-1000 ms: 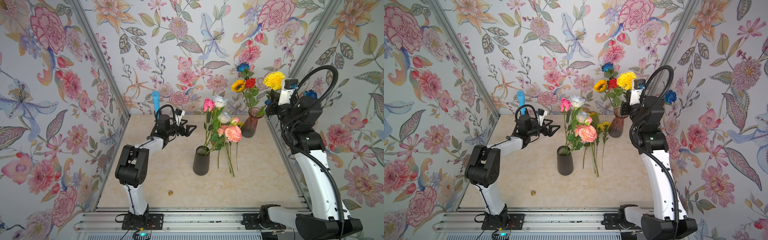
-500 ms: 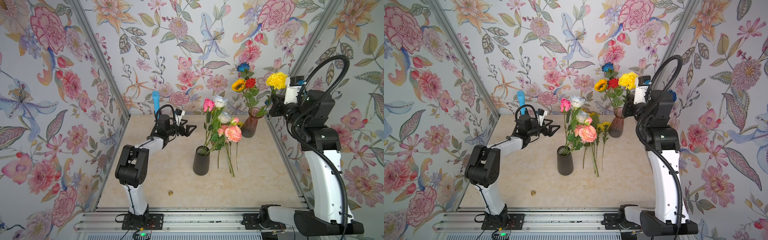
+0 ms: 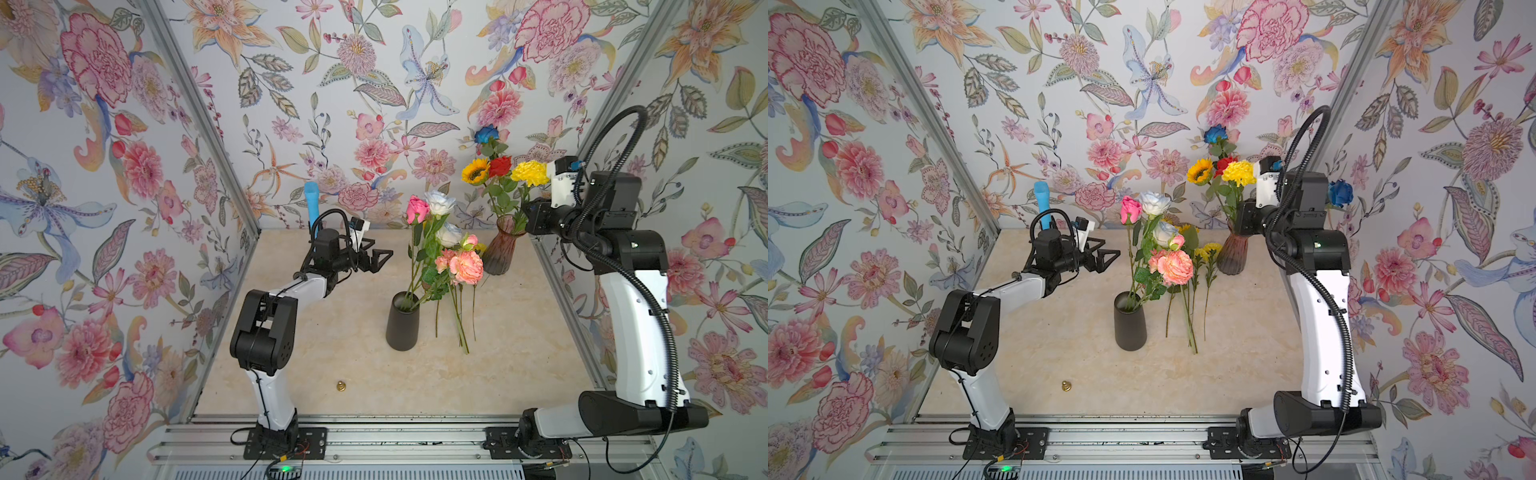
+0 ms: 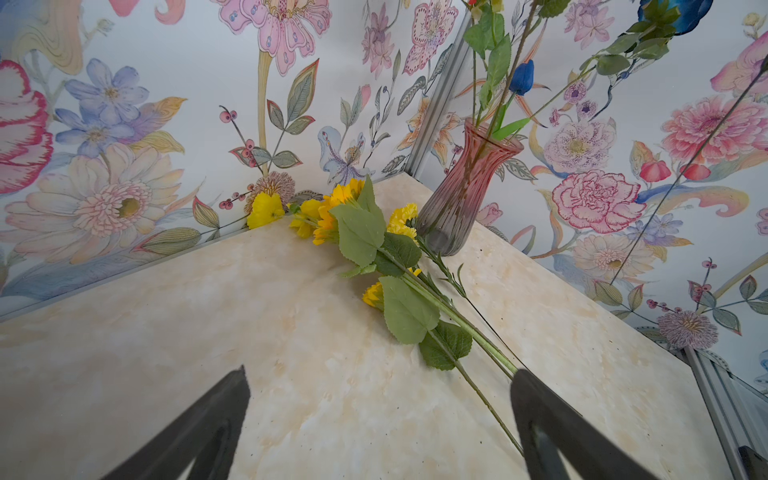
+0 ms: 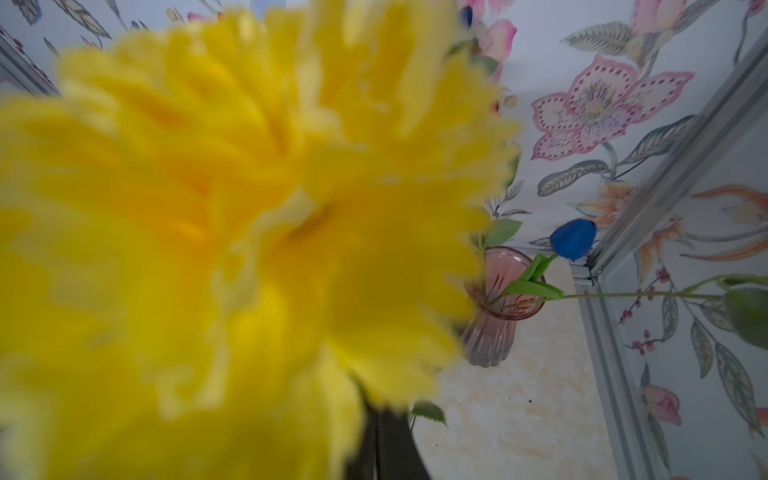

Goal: Pick out yellow flowers from the vase
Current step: Pick up the flower from the vase, then place the flower at the center of the board.

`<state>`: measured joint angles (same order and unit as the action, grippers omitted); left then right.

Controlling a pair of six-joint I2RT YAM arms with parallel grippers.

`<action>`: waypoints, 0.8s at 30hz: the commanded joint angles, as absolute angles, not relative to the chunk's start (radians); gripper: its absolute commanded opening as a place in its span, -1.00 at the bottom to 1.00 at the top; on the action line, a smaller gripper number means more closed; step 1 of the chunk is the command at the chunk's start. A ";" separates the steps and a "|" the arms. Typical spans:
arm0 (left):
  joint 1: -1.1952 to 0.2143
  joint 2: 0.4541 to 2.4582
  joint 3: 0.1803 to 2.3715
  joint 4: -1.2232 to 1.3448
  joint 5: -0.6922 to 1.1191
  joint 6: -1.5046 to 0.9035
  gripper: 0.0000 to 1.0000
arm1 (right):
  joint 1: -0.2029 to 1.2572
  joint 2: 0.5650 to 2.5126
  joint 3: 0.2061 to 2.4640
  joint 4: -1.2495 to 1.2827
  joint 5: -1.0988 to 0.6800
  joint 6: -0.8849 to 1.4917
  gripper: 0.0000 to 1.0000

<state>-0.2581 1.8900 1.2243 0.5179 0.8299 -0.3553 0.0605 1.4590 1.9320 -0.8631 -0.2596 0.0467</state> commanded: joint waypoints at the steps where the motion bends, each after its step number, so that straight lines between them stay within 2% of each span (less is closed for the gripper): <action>1: -0.262 1.853 1.207 0.543 0.815 -0.340 0.99 | 0.099 1.513 1.870 -0.935 -0.308 0.057 -1.00; 12: -0.250 1.806 1.148 0.618 0.735 -0.383 0.99 | 0.225 1.686 1.676 -0.778 -0.291 0.031 -1.00; 24: -0.223 1.740 1.098 0.633 0.669 -0.402 0.99 | 0.265 1.872 1.577 -0.566 -0.278 0.030 -1.00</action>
<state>-0.2367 1.7767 1.1229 0.6044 0.6983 -0.3878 0.2523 1.8458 1.5871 -0.6430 -0.2798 0.0383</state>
